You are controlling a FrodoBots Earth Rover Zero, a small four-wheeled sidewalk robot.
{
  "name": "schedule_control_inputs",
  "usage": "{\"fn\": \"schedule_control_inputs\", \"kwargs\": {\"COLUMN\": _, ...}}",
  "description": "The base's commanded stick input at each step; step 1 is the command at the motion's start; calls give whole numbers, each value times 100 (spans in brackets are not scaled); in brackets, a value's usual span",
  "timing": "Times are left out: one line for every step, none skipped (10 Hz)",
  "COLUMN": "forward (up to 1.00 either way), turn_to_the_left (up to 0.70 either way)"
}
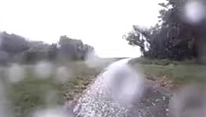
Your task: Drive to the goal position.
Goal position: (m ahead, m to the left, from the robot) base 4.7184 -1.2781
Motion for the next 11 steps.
{"fn": "schedule_control_inputs", "kwargs": {"forward": 85, "turn_to_the_left": -34}}
{"fn": "schedule_control_inputs", "kwargs": {"forward": 85, "turn_to_the_left": -34}}
{"fn": "schedule_control_inputs", "kwargs": {"forward": 85, "turn_to_the_left": -34}}
{"fn": "schedule_control_inputs", "kwargs": {"forward": 85, "turn_to_the_left": -34}}
{"fn": "schedule_control_inputs", "kwargs": {"forward": 85, "turn_to_the_left": -34}}
{"fn": "schedule_control_inputs", "kwargs": {"forward": 85, "turn_to_the_left": -29}}
{"fn": "schedule_control_inputs", "kwargs": {"forward": 85, "turn_to_the_left": -6}}
{"fn": "schedule_control_inputs", "kwargs": {"forward": 85, "turn_to_the_left": 0}}
{"fn": "schedule_control_inputs", "kwargs": {"forward": 85, "turn_to_the_left": 0}}
{"fn": "schedule_control_inputs", "kwargs": {"forward": 85, "turn_to_the_left": 0}}
{"fn": "schedule_control_inputs", "kwargs": {"forward": 85, "turn_to_the_left": 0}}
